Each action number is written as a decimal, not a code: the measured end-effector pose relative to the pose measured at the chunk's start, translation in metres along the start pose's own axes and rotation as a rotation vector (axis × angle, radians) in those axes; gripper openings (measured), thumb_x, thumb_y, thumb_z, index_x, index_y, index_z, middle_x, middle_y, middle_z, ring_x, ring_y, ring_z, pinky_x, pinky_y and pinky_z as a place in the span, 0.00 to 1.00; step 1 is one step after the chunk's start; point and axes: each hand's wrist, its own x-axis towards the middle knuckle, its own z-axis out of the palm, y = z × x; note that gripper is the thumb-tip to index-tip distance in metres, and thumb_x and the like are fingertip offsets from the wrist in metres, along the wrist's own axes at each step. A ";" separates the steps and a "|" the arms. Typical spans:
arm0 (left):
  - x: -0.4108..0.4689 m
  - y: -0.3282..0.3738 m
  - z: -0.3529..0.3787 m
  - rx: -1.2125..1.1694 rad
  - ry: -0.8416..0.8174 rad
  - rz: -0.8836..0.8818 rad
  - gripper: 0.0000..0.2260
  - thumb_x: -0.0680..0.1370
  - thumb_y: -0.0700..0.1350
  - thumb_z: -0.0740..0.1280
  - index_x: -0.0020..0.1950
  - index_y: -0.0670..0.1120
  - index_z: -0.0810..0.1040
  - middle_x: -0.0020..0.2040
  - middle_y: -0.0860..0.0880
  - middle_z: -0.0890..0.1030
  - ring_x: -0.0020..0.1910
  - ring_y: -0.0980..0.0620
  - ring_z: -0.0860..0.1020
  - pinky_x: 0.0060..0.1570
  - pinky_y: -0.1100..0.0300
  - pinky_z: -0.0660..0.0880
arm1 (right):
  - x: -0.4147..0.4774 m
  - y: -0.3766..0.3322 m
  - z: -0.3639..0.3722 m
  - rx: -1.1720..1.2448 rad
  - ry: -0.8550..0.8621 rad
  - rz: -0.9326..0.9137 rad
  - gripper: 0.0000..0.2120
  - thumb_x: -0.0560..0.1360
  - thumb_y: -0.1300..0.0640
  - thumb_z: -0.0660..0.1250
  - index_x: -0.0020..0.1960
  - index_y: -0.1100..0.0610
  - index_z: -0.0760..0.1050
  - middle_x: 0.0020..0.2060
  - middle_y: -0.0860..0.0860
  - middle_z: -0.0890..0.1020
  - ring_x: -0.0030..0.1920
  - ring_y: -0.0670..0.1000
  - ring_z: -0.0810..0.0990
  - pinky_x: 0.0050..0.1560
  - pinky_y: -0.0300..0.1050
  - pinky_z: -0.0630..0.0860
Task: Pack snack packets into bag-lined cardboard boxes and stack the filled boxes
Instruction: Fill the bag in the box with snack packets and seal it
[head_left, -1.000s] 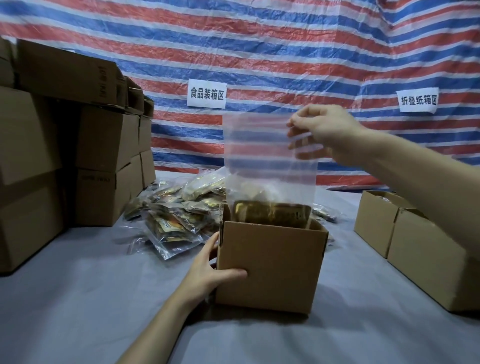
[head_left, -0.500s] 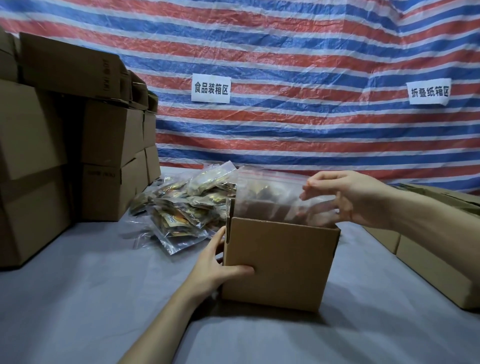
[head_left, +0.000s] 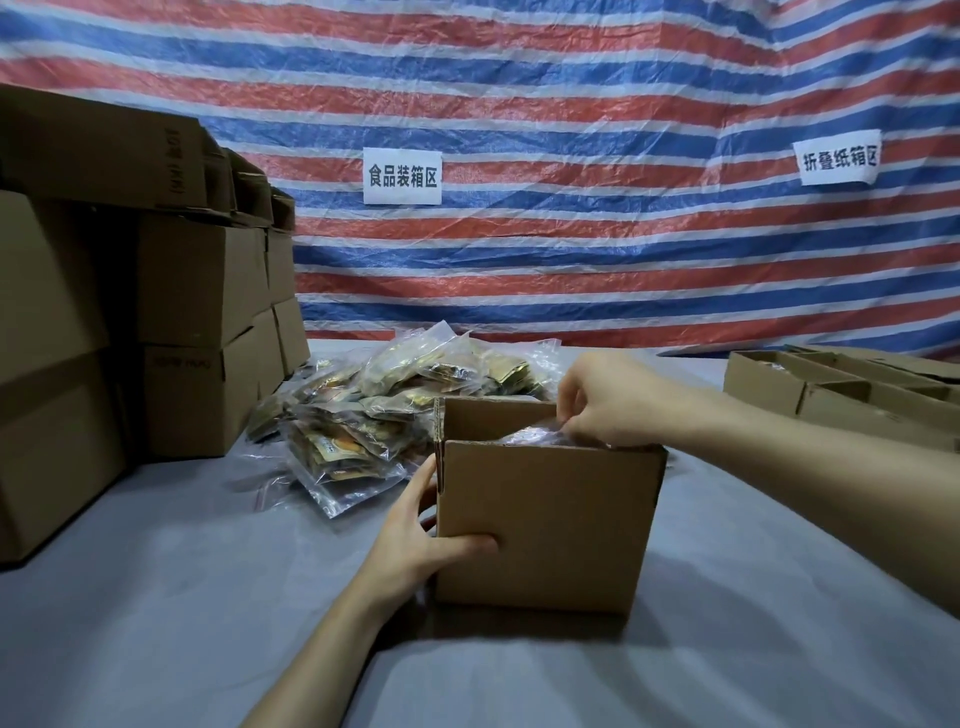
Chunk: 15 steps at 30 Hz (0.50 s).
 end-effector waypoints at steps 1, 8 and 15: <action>0.000 0.000 0.000 0.000 0.001 0.002 0.49 0.54 0.48 0.82 0.74 0.45 0.70 0.64 0.45 0.80 0.54 0.59 0.83 0.48 0.69 0.77 | 0.000 -0.003 0.001 -0.055 0.032 0.009 0.06 0.74 0.63 0.72 0.41 0.53 0.83 0.38 0.50 0.85 0.40 0.49 0.83 0.40 0.45 0.82; 0.000 0.001 0.000 0.004 0.005 0.002 0.52 0.54 0.50 0.82 0.76 0.44 0.68 0.67 0.47 0.79 0.57 0.60 0.82 0.49 0.69 0.77 | -0.001 -0.008 0.001 -0.043 0.043 -0.085 0.07 0.75 0.58 0.73 0.40 0.48 0.81 0.39 0.45 0.83 0.42 0.47 0.82 0.40 0.40 0.81; 0.000 0.003 0.001 0.001 0.007 -0.016 0.51 0.56 0.50 0.82 0.77 0.47 0.67 0.67 0.48 0.79 0.59 0.57 0.81 0.50 0.67 0.78 | 0.017 -0.003 0.001 0.205 -0.379 -0.031 0.11 0.79 0.53 0.70 0.60 0.47 0.81 0.46 0.42 0.85 0.46 0.44 0.85 0.42 0.35 0.82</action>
